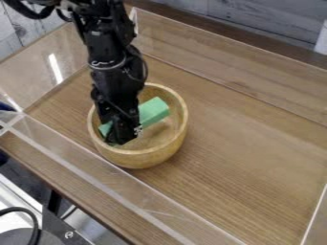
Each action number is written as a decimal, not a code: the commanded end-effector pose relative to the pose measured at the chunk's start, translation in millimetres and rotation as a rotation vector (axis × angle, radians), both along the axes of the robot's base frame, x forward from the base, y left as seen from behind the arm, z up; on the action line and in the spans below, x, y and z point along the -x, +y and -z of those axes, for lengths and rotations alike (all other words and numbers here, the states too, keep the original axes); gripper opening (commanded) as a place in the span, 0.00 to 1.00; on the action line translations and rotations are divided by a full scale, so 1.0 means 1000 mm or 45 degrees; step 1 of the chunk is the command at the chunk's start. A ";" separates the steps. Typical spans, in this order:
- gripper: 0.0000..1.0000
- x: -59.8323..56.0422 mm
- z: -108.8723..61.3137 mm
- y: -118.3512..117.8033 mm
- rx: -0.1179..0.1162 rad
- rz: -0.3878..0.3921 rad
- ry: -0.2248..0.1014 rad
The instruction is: Put the green block in the brown bowl
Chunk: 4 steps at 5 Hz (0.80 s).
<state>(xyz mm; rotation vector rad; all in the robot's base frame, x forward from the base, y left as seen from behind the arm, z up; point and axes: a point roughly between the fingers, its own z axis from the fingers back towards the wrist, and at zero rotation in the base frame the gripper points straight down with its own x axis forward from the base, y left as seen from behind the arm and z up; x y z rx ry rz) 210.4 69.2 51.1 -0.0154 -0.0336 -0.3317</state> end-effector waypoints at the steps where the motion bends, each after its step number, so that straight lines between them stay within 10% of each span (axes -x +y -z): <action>1: 0.00 -0.010 -0.010 0.002 -0.021 0.005 -0.046; 4: 0.00 -0.013 -0.013 -0.001 -0.019 -0.001 -0.041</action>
